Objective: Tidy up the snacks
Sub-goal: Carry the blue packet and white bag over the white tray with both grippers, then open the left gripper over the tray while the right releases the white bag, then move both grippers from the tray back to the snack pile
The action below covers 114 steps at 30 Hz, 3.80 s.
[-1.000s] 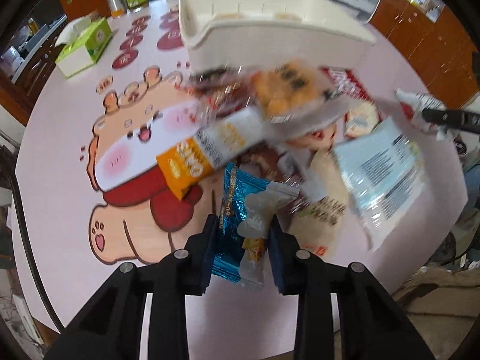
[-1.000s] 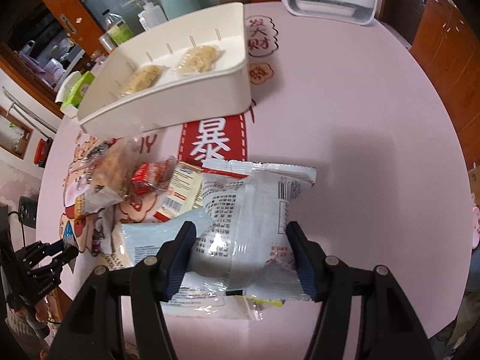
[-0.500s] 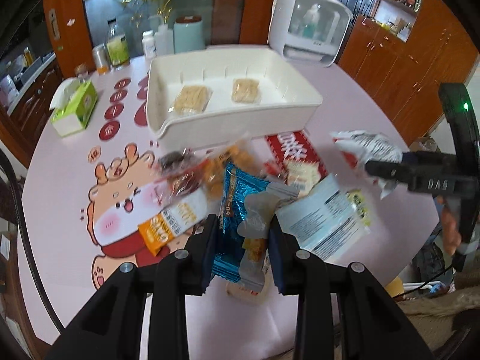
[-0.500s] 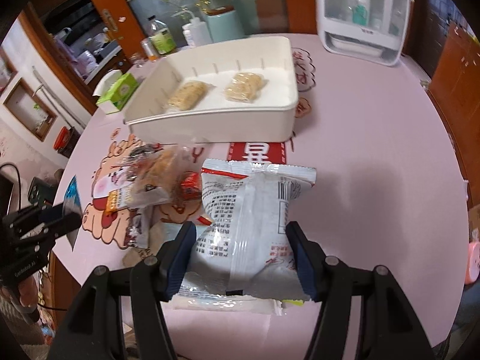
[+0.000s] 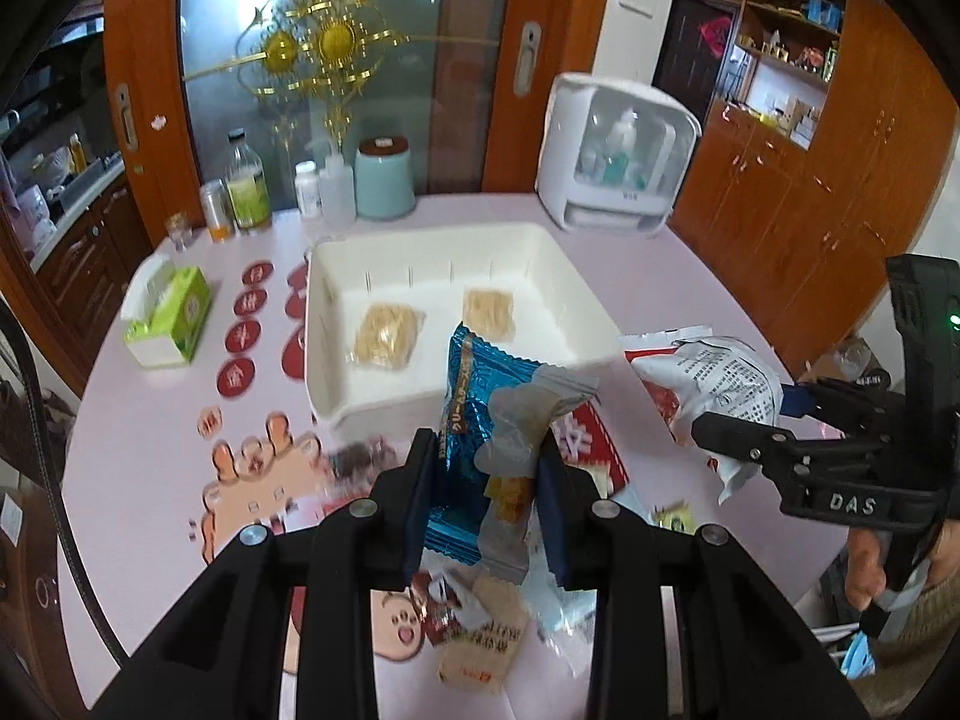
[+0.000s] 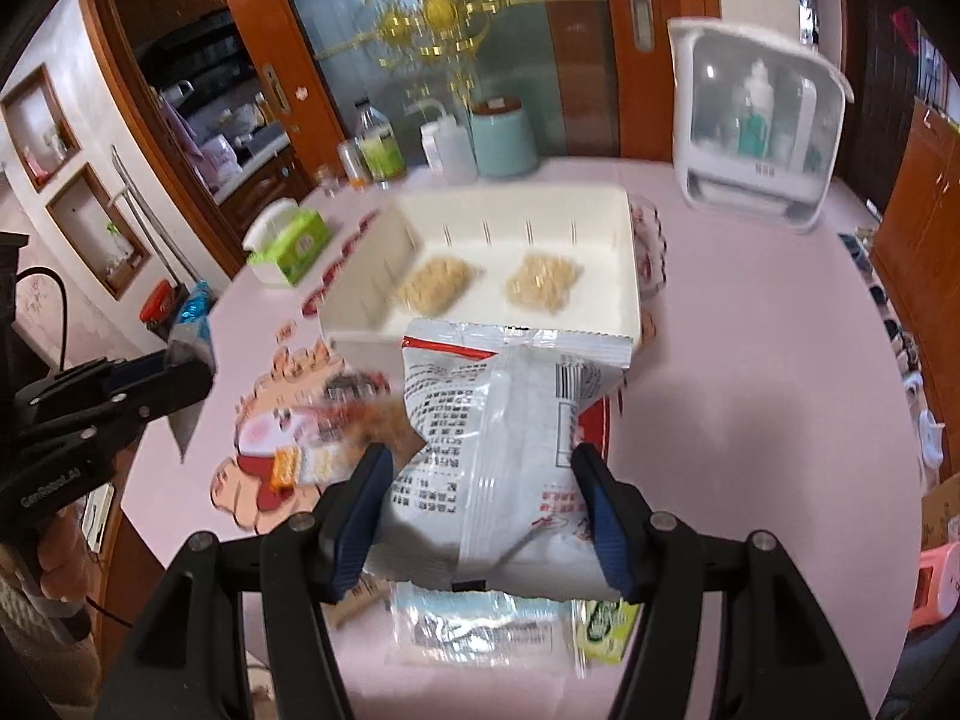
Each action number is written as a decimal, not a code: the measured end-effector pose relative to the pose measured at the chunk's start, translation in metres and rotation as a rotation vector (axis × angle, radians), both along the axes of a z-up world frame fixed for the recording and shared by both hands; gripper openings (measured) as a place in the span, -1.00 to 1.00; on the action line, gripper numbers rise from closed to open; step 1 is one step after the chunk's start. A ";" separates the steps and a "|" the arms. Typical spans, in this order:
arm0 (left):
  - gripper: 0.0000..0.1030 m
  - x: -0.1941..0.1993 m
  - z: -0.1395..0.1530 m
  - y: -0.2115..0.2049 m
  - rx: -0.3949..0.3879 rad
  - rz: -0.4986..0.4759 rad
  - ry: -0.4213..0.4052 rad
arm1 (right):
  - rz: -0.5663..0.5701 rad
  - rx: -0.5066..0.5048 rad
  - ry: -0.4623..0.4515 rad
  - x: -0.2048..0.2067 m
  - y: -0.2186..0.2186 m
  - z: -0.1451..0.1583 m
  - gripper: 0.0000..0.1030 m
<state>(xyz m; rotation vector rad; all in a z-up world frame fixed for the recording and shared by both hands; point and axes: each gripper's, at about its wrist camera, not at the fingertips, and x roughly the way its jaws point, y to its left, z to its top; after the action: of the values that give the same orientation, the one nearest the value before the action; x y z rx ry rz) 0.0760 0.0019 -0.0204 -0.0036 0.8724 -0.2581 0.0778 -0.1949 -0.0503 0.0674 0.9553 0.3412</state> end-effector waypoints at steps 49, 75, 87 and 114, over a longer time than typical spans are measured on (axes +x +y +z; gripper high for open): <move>-0.42 0.189 0.005 0.013 0.015 0.160 0.029 | -0.131 -0.049 -0.029 0.165 0.051 0.009 0.21; 0.48 0.246 -0.114 0.041 0.112 0.243 0.221 | -0.171 -0.242 0.257 0.237 0.082 -0.113 0.26; 0.60 0.243 -0.130 0.045 0.139 0.234 0.287 | -0.193 -0.245 0.293 0.235 0.079 -0.120 0.45; 0.61 0.215 -0.091 0.045 0.163 0.219 0.237 | -0.176 -0.242 0.267 0.210 0.081 -0.086 0.44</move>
<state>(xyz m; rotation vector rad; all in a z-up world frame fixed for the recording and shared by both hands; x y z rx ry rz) 0.2905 0.0469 -0.1119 0.0220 1.1181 0.0197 0.2875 -0.1134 -0.1364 -0.0249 1.2399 0.0522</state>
